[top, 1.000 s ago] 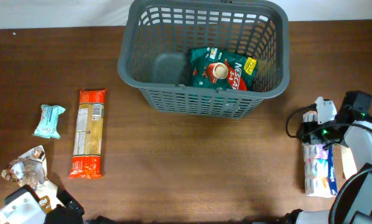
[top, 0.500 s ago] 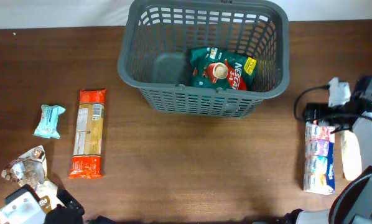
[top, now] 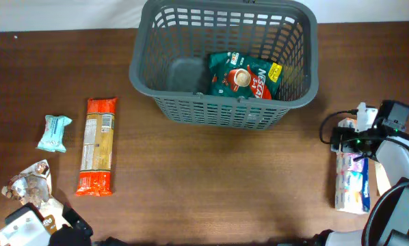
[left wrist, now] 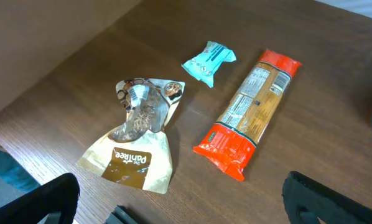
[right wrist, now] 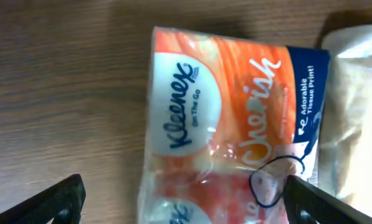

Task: Pack container
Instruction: 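Move the right gripper back and grasp the Kleenex tissue pack, then lift the Kleenex pack into the basket and release it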

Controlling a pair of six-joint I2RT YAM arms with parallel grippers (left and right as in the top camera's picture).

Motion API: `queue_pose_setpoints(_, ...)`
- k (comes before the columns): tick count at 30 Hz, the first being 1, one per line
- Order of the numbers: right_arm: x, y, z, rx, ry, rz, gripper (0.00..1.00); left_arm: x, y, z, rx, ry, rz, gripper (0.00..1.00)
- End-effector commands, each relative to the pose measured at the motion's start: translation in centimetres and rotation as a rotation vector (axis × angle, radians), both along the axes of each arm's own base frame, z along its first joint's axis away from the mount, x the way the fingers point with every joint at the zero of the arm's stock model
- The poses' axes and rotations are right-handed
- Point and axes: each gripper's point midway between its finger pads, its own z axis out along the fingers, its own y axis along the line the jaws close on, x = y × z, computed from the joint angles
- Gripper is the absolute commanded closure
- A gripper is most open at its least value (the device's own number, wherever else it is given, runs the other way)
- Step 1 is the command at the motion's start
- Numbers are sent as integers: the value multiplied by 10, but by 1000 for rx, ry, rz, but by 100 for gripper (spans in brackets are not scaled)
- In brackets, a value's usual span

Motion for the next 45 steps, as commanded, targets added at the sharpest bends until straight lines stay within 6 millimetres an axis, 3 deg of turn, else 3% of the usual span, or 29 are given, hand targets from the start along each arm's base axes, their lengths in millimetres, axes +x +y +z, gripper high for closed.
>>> queue_pose_setpoints(1,-21,-3,-24,32,45,-94,1,0,0,0,10,7,-8,1)
queue_pose_setpoints(2,-22,-2,-27,34,42,-94,5,0,0,0,10,7,-8,1)
queue_pose_setpoints(3,-24,-2,-31,33,39,-96,26,0,0,0,10,7,-7,1)
queue_pose_setpoints(6,-28,0,-37,33,40,-96,39,0,0,0,10,7,-8,1)
queue_pose_setpoints(9,-29,1,-40,29,34,-97,78,0,0,0,10,7,-8,1)
queue_pose_setpoints(10,-26,0,-39,26,22,-96,96,0,0,0,11,7,-7,1)
queue_pose_setpoints(14,8,17,-2,161,-99,-24,96,0,0,0,9,4,-7,1)
queue_pose_setpoints(16,40,10,55,167,-192,4,97,0,0,0,9,4,-7,1)
queue_pose_setpoints(18,78,3,131,182,-343,16,96,0,0,0,9,4,-7,1)
queue_pose_setpoints(19,101,6,190,201,-469,46,97,0,0,0,9,4,-7,1)
queue_pose_setpoints(20,111,10,221,208,-537,71,96,0,0,0,9,4,-7,1)
queue_pose_setpoints(21,124,17,274,197,-653,118,97,0,0,0,9,4,-7,1)
queue_pose_setpoints(23,138,36,359,159,-837,191,97,0,0,0,9,4,-7,1)
queue_pose_setpoints(24,142,63,415,149,-965,260,96,0,0,0,9,4,-7,1)
queue_pose_setpoints(25,139,102,459,174,-1076,393,96,0,0,0,9,4,-7,1)
queue_pose_setpoints(26,134,131,481,200,-1139,495,96,0,0,0,9,4,-7,1)
queue_pose_setpoints(27,125,177,507,244,-1222,658,97,0,0,0,9,4,-7,1)
queue_pose_setpoints(28,117,206,520,273,-1271,761,96,0,0,0,9,4,-7,1)
queue_pose_setpoints(29,106,248,531,321,-1322,892,96,0,0,0,9,4,-7,1)
queue_pose_setpoints(30,96,287,535,371,-1350,1002,97,0,0,0,9,4,-7,1)
queue_pose_setpoints(32,82,342,523,426,-1353,1208,96,0,0,0,9,4,-7,1)
queue_pose_setpoints(33,78,355,516,446,-1342,1264,97,0,0,0,9,4,-7,1)
queue_pose_setpoints(35,73,389,484,555,-1250,1412,97,0,0,0,10,5,-7,1)
queue_pose_setpoints(36,75,395,470,590,-1207,1442,97,0,0,0,9,5,-8,1)
queue_pose_setpoints(38,84,406,422,700,-1052,1492,97,0,0,0,10,5,-7,1)
queue_pose_setpoints(43,108,412,322,846,-758,1455,97,0,0,0,10,5,-7,1)
queue_pose_setpoints(45,111,412,306,878,-695,1423,97,0,0,0,10,5,-7,1)
